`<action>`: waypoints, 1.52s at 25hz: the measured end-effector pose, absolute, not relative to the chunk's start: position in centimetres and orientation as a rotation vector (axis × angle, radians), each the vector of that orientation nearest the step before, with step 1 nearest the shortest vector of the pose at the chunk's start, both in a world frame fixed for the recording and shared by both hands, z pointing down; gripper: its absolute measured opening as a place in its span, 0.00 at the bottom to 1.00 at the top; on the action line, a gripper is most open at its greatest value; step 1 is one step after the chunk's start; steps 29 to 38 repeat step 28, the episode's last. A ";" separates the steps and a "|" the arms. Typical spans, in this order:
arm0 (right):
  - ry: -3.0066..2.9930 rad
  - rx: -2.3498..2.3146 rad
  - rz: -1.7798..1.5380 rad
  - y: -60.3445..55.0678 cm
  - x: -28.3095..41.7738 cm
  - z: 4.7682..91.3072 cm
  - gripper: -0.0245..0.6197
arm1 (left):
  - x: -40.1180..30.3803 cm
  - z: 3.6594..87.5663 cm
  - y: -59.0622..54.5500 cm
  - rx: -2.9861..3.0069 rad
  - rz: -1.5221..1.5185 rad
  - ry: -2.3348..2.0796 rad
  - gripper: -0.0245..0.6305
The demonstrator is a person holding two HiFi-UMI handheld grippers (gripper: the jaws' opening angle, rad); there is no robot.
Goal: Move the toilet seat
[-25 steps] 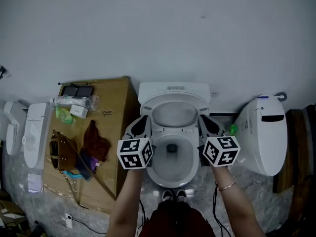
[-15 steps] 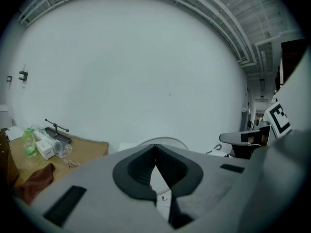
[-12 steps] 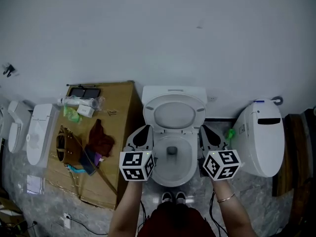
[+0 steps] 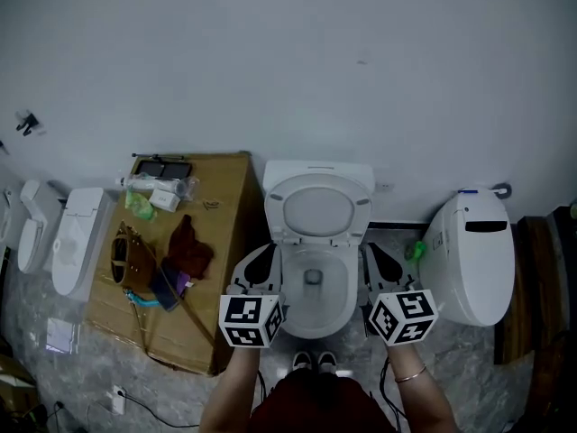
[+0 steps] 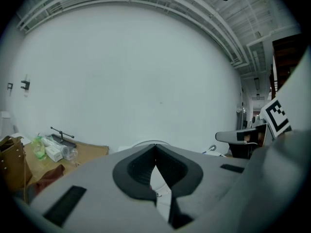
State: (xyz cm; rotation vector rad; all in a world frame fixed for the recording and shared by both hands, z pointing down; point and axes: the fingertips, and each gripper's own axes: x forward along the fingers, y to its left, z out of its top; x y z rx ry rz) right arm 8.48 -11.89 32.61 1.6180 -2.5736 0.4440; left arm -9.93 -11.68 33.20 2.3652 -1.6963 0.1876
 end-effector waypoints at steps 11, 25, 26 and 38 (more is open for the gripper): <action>-2.585 1.576 0.408 -7.5 8.5 32.0 0.06 | -8.8 31.5 -7.8 2.385 0.173 -1.706 0.08; -2.547 1.558 0.480 -4.6 7.3 34.2 0.06 | -9.9 32.4 -5.5 2.391 0.210 -1.681 0.08; -2.544 1.555 0.487 -4.5 7.0 34.4 0.06 | -10.1 32.5 -5.4 2.389 0.209 -1.677 0.08; -2.540 1.547 0.501 -4.2 6.4 34.8 0.06 | -10.4 32.8 -5.2 2.387 0.209 -1.669 0.08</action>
